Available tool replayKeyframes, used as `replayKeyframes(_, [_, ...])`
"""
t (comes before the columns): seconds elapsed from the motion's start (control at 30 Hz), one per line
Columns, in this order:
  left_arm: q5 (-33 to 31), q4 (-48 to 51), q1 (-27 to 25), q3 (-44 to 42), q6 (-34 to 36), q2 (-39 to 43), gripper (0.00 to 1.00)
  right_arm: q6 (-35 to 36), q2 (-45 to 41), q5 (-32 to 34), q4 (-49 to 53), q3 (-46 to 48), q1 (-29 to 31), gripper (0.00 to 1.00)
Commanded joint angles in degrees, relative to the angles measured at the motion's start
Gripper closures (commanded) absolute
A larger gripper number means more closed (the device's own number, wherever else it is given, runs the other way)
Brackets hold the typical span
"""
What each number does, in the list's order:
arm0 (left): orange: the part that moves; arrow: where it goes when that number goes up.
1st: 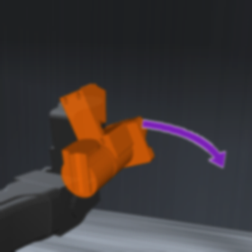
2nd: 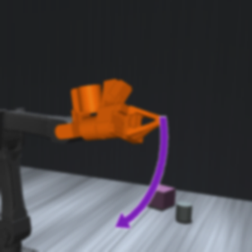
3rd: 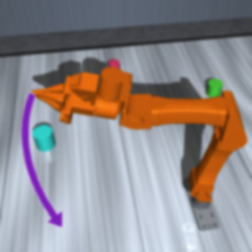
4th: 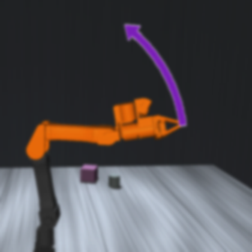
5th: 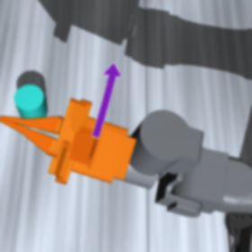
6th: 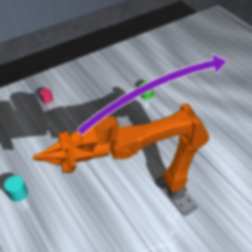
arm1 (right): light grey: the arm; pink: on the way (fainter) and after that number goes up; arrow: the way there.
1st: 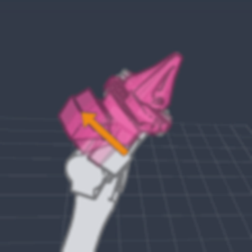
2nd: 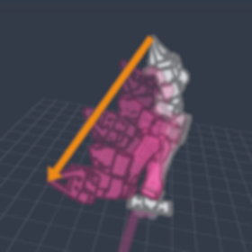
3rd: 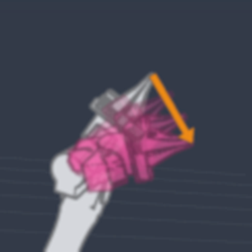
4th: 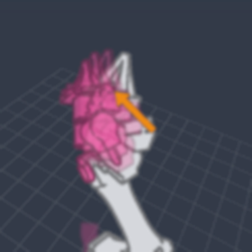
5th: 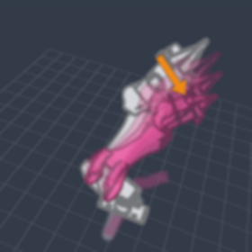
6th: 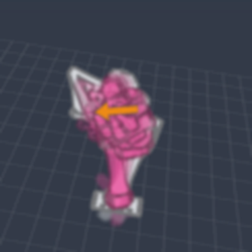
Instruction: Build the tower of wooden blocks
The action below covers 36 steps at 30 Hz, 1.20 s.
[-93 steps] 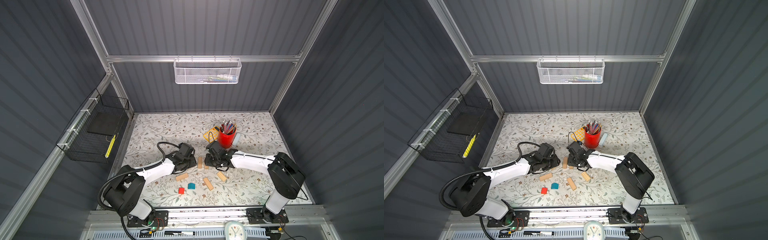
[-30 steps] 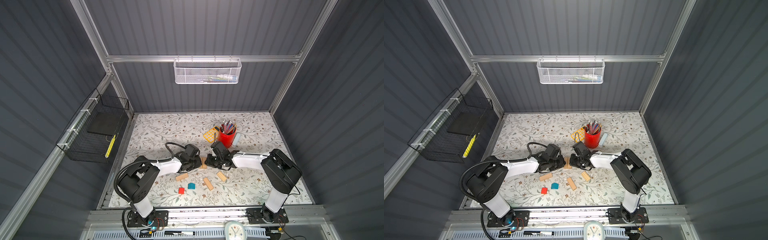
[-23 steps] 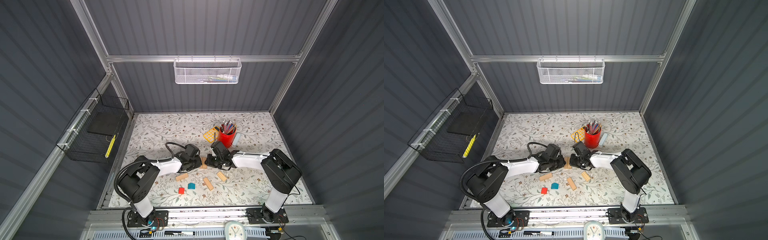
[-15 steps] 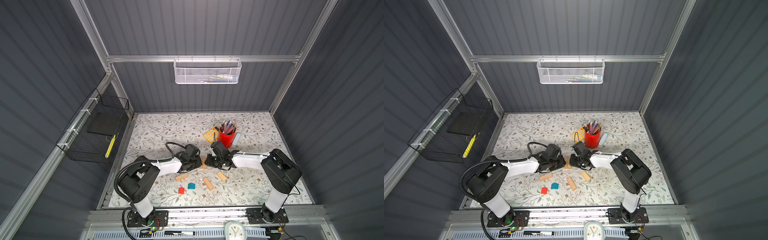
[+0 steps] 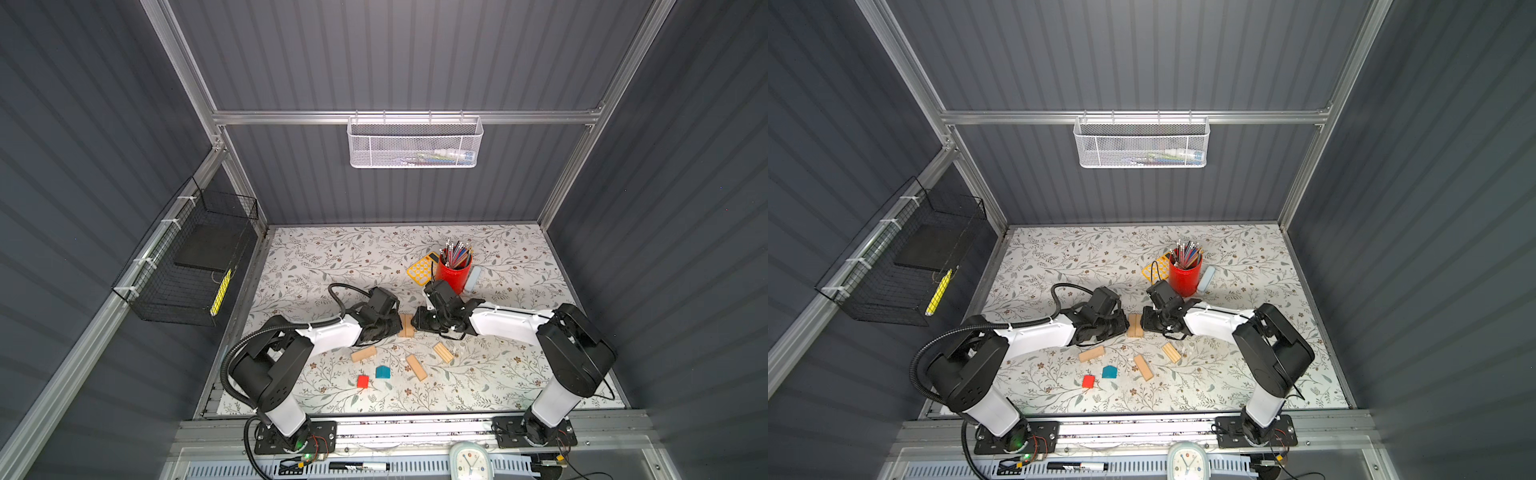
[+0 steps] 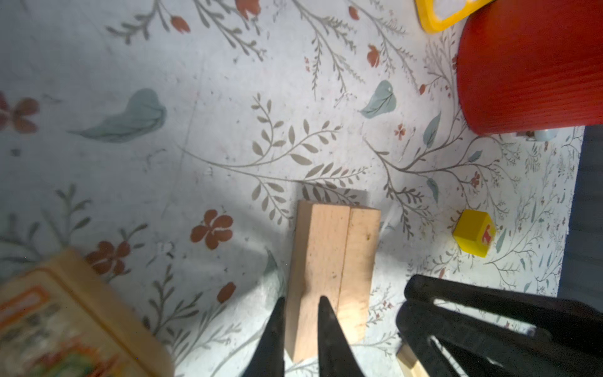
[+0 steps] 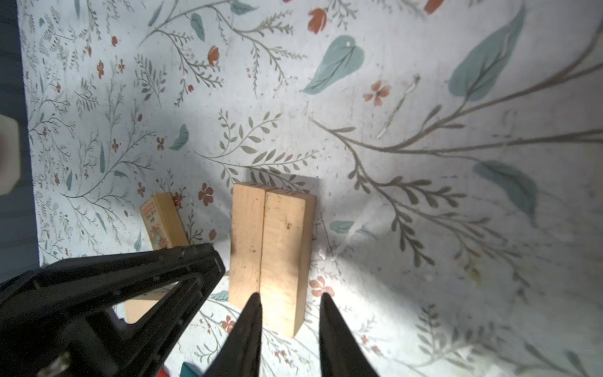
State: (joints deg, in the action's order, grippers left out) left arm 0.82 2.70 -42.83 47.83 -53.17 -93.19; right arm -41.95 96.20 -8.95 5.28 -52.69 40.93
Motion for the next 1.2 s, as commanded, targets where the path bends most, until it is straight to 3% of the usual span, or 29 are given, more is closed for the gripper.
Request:
replayKeyframes(0.0, [-2.39, 3.32, -0.24, -0.38, 0.88, 4.22, 0.79, 2.76, -2.4, 0.79, 3.96, -1.53, 0.12, 0.65])
replayKeyframes(0.43, [-10.33, 23.99, -0.27, -2.47, 5.84, 18.22, 0.68, 8.66, -12.02, 0.62, 14.59, 0.61, 3.44, 0.5])
replayKeyframes(0.63, [-10.49, 30.12, -0.19, -4.99, 9.34, 23.53, 0.55, 6.28, -17.26, -0.75, 9.51, 5.87, 6.77, 0.41])
replayKeyframes(0.83, [-8.72, 33.74, -0.24, -4.64, 13.38, 23.14, 0.42, 2.67, -19.06, -0.68, 2.46, 10.39, 9.51, 0.32])
replayKeyframes(0.93, [-11.06, 36.73, -0.22, -4.17, 14.23, 22.12, 0.37, 1.09, -19.22, 0.14, 0.53, 12.24, 9.61, 0.29])
replayKeyframes(1.17, [-8.69, 33.56, -0.25, -4.03, 18.76, 21.83, 0.28, 0.8, -19.49, 0.91, -0.23, 12.72, 9.61, 0.23])
